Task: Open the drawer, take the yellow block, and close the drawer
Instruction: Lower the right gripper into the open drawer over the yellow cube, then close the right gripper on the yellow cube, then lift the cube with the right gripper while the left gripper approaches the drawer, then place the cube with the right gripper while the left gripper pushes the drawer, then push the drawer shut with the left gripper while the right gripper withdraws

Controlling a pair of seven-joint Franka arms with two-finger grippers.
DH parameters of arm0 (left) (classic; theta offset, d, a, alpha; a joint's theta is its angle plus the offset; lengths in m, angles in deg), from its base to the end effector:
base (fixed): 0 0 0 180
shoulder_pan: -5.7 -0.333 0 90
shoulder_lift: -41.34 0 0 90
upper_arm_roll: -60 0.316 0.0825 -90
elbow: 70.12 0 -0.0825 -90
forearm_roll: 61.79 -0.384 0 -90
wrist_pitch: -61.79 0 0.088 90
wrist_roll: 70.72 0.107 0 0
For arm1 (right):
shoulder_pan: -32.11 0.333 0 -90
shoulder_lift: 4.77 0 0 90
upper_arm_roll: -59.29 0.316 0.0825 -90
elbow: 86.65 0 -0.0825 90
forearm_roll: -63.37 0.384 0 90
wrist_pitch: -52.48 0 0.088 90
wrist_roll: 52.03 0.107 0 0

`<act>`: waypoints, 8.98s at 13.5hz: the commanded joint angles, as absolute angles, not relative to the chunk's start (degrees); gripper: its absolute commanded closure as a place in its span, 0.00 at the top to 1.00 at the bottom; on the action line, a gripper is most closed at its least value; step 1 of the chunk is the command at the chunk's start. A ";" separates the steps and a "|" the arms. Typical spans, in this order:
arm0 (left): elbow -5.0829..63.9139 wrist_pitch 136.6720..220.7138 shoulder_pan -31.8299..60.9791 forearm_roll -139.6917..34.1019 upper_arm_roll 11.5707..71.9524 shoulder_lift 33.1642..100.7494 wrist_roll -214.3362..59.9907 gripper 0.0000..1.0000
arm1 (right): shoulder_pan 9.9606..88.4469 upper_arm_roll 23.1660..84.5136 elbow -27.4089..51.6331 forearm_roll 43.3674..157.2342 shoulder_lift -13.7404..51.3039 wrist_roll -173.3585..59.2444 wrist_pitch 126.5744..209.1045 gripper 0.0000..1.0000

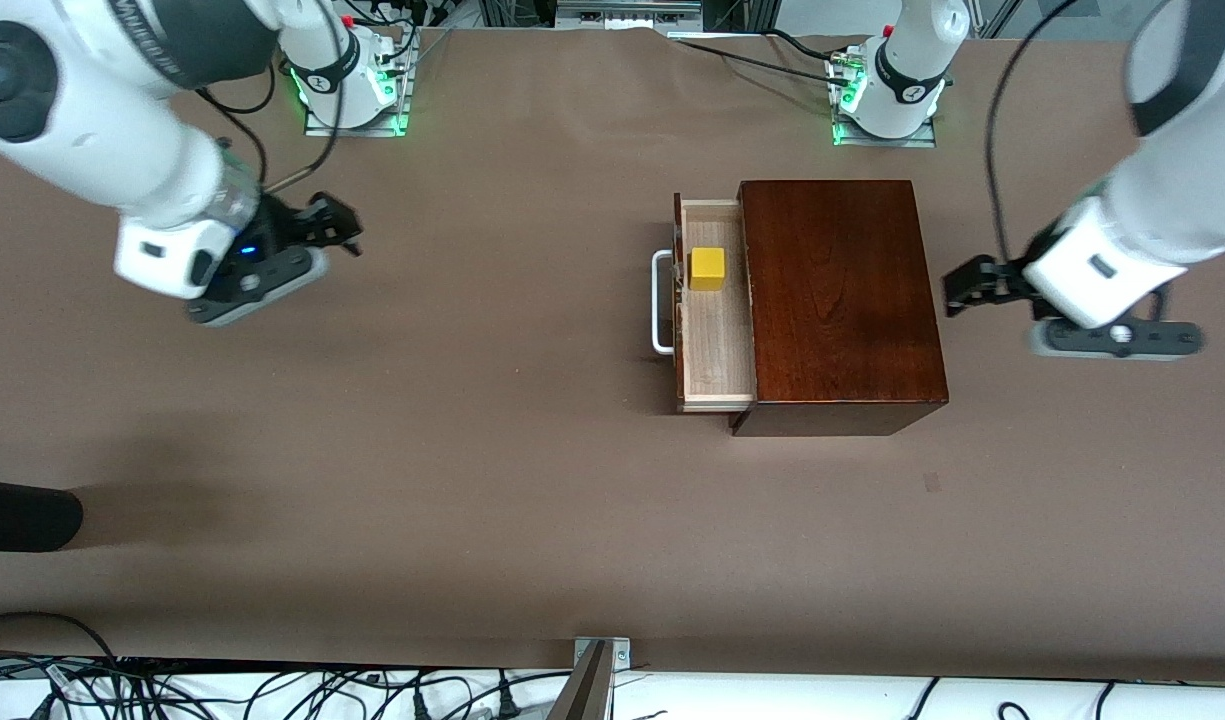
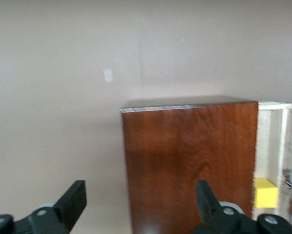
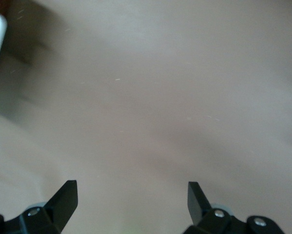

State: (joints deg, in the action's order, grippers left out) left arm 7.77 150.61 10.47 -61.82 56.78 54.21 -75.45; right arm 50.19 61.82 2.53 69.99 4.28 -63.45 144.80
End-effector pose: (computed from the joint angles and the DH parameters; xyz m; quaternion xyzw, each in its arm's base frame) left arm 0.6147 -0.0821 0.5904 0.9995 -0.0278 -0.0173 0.0041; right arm 0.5577 0.2205 0.5441 -0.9596 -0.2698 0.0561 0.0567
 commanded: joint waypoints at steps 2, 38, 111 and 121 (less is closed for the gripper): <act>23.21 162.07 11.94 -60.73 63.42 43.37 -67.91 1.00 | 55.63 67.45 0.99 70.58 6.29 -66.17 144.76 1.00; 24.98 157.86 11.33 -64.60 59.56 41.25 -70.19 1.00 | 85.02 67.20 -23.72 53.70 44.63 -84.81 170.96 0.06; 16.80 167.71 29.88 -80.51 35.65 76.67 -35.48 1.00 | 42.56 56.39 15.44 65.12 8.15 -56.60 162.84 1.00; 16.80 159.62 25.83 -80.68 36.01 75.70 -35.04 1.00 | 42.65 56.12 -2.27 64.69 2.97 -66.26 142.04 1.00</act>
